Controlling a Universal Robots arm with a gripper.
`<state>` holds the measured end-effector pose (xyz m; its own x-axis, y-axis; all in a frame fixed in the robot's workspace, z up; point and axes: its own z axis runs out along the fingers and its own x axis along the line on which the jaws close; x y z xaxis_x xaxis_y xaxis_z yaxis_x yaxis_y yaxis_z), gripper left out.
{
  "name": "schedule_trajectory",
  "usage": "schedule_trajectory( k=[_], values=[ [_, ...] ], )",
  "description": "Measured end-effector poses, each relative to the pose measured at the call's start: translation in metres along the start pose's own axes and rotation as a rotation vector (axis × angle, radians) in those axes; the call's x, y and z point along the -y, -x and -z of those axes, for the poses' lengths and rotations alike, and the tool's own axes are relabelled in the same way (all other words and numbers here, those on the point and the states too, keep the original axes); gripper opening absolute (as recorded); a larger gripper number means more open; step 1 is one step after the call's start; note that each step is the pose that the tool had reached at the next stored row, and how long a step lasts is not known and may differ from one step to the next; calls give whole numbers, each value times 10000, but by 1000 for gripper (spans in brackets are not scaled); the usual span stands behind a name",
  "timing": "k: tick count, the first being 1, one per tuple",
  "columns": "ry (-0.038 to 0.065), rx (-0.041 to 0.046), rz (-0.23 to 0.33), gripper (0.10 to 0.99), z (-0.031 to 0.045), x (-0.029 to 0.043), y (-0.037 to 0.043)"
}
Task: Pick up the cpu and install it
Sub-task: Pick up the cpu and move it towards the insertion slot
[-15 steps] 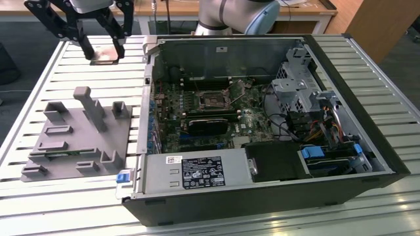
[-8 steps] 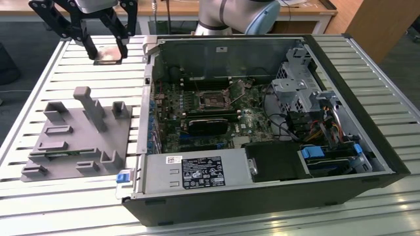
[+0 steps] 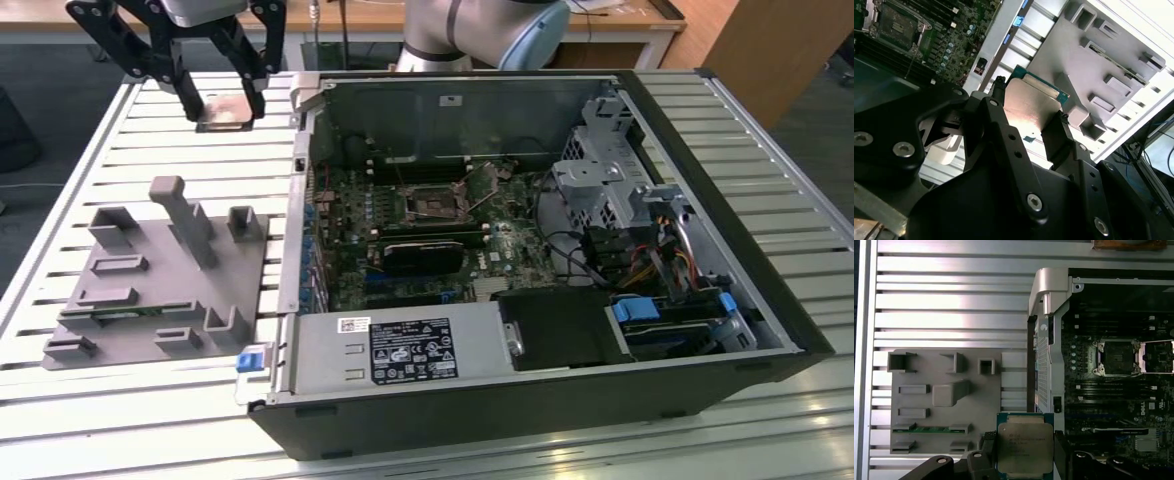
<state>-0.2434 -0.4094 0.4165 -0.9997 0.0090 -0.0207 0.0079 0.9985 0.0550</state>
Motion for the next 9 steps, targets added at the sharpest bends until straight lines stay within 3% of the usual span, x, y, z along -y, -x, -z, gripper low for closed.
schedule_trajectory(
  k=[9],
  values=[
    [0, 0, 0, 545, -1, 0, 42]
  ],
)
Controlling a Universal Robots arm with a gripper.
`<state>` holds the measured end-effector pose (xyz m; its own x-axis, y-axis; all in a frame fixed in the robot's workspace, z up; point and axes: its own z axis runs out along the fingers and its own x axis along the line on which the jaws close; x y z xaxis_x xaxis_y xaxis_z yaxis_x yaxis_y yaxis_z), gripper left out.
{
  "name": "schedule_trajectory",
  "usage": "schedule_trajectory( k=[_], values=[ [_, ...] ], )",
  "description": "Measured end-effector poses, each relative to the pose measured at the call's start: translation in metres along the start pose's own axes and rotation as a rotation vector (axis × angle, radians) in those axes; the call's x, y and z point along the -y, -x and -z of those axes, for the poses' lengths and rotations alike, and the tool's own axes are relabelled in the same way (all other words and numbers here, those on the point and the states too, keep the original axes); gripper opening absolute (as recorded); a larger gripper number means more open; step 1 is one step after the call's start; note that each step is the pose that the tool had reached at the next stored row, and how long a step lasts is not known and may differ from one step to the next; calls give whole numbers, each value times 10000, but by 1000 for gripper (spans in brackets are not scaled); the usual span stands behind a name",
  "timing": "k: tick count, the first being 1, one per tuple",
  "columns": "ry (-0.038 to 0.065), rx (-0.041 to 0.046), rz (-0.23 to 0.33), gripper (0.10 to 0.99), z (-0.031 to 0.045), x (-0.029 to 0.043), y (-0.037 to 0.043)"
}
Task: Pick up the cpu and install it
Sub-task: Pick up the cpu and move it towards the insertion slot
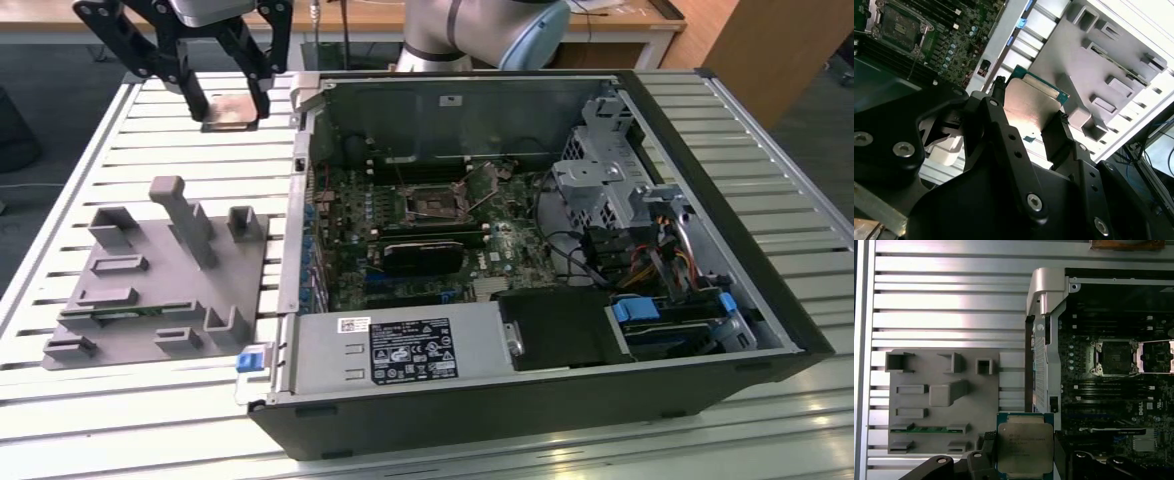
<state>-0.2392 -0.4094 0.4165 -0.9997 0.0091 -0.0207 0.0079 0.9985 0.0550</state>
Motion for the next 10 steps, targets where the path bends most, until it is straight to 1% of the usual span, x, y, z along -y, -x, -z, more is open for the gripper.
schedule_trajectory(
  k=[10],
  values=[
    [0, 0, 0, 545, -1, 0, 37]
  ],
)
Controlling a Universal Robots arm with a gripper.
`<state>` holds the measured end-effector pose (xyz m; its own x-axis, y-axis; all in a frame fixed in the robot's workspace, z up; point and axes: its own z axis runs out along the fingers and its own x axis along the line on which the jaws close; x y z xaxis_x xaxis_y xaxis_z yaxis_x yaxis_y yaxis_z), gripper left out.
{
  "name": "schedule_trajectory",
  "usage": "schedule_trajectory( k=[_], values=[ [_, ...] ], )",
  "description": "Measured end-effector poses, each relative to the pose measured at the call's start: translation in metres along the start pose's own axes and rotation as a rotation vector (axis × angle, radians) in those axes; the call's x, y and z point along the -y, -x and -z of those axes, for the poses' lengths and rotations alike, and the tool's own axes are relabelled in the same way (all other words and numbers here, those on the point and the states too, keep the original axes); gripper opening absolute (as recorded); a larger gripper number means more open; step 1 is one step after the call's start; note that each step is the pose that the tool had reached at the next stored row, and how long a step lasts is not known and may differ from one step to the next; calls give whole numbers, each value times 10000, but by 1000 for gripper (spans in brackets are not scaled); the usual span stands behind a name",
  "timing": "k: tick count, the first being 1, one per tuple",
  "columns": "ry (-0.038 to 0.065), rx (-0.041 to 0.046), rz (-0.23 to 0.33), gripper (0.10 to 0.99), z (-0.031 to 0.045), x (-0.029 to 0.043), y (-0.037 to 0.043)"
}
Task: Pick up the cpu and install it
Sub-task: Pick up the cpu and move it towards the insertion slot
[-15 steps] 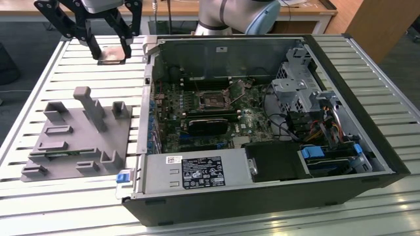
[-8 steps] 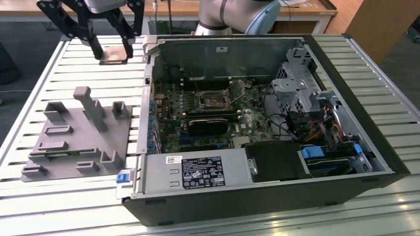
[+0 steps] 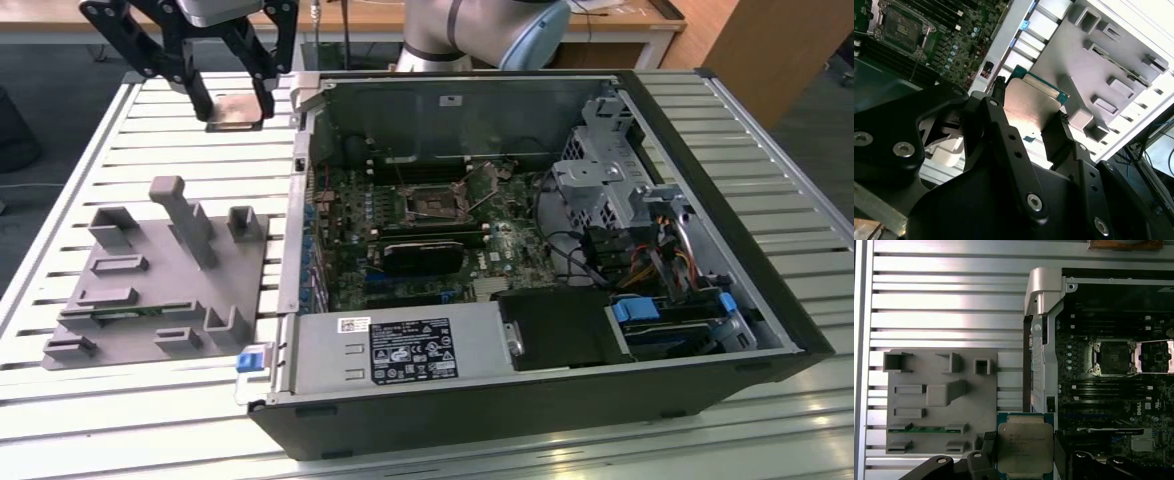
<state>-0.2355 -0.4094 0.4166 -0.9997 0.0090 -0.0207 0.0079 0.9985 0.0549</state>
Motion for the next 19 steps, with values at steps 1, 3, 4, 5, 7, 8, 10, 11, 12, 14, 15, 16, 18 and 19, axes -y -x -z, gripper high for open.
schedule_trajectory(
  k=[1, 3, 4, 5, 7, 8, 10, 11, 12, 14, 15, 16, 18, 19],
  values=[
    [0, 0, 0, 545, 0, 0, 4],
    [0, 0, 0, 545, 0, 0, 11],
    [0, 0, 0, 545, 0, 0, 15],
    [0, 0, 0, 545, 0, 0, 19],
    [0, 0, 0, 545, -1, 0, 27],
    [0, 0, 0, 545, -1, 0, 31],
    [1, 1, 0, 545, -1, 0, 38],
    [0, 0, 0, 545, -1, 0, 42],
    [0, 0, 0, 545, -1, 0, 46],
    [-1, -1, 0, 545, -1, 0, 54],
    [-1, -1, 0, 545, -1, -1, 58],
    [0, 0, 0, 545, -1, 0, 63],
    [0, 0, 0, 545, -1, -1, 72],
    [0, 0, 0, 545, -2, -1, 77]
  ],
)
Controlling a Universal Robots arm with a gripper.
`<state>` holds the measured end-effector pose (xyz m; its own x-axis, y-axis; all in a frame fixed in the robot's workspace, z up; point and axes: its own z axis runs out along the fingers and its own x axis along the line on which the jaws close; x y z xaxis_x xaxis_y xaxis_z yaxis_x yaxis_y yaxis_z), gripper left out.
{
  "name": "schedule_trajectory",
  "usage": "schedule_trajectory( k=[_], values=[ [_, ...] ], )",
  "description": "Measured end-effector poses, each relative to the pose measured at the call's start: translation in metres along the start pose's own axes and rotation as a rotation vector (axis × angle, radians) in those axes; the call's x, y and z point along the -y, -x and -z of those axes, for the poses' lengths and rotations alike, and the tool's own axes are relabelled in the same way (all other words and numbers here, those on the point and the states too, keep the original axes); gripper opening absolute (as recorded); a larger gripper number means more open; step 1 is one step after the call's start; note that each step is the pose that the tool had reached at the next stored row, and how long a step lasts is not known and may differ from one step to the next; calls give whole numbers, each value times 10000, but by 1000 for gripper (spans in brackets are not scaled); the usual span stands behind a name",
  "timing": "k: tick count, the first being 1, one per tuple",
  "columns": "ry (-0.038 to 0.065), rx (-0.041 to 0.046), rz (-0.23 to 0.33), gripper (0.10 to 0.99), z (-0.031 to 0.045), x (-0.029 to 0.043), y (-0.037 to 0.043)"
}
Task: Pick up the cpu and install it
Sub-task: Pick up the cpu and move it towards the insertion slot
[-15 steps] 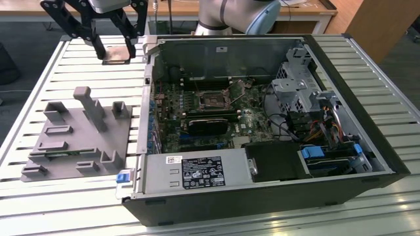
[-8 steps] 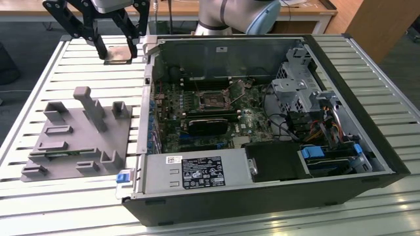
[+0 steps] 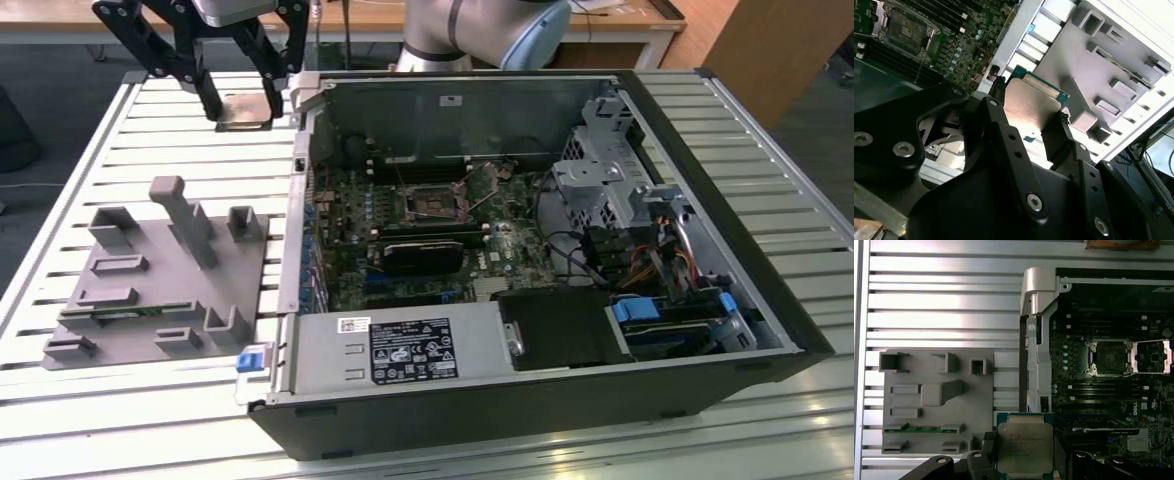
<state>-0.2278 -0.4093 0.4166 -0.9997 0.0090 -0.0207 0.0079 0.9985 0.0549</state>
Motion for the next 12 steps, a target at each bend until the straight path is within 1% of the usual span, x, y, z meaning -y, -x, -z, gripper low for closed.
schedule_trajectory(
  k=[12],
  values=[
    [0, 0, 0, 545, -1, 0, 59]
  ],
)
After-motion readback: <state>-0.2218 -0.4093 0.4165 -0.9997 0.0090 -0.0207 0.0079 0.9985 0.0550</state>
